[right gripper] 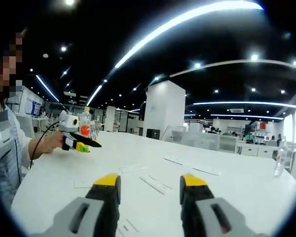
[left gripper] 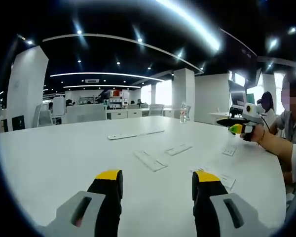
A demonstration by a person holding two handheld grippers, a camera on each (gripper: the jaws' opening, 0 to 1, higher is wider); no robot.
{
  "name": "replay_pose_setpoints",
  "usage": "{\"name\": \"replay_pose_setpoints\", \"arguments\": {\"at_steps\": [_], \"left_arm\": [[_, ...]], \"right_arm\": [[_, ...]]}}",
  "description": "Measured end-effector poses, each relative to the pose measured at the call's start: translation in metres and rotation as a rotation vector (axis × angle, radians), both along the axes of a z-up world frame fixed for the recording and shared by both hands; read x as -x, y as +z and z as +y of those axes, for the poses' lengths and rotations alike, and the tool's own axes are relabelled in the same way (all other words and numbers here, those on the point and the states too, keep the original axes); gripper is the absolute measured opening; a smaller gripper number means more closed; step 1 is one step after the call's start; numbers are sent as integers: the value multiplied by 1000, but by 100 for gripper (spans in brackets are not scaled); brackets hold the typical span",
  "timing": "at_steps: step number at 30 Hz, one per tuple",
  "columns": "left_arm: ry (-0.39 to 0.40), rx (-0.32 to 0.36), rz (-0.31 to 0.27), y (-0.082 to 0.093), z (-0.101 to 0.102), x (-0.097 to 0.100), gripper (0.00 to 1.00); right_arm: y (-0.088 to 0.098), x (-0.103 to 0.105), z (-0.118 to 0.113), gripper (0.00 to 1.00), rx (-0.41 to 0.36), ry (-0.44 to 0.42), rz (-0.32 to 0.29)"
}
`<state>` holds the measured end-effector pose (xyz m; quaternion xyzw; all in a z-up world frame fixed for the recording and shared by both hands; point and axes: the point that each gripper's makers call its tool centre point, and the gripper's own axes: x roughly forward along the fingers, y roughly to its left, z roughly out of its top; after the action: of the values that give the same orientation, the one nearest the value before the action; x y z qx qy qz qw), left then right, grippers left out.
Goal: Locate the socket holder cover, grip the socket holder cover, clip it into the socket holder slot.
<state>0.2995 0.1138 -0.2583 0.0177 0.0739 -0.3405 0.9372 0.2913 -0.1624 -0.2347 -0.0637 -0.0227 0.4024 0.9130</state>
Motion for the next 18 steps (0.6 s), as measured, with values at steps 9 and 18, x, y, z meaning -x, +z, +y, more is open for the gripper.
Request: {"name": "replay_pose_setpoints", "arguments": {"at_steps": [9,18], "left_arm": [[0,2,-2,0,-1,0,57],[-7,-11,-4,-2,-3,2,57]], "right_arm": [[-3,-2,-2,50,18,-13,3],[-4,-1,-6,48,35,-27,-1]]}}
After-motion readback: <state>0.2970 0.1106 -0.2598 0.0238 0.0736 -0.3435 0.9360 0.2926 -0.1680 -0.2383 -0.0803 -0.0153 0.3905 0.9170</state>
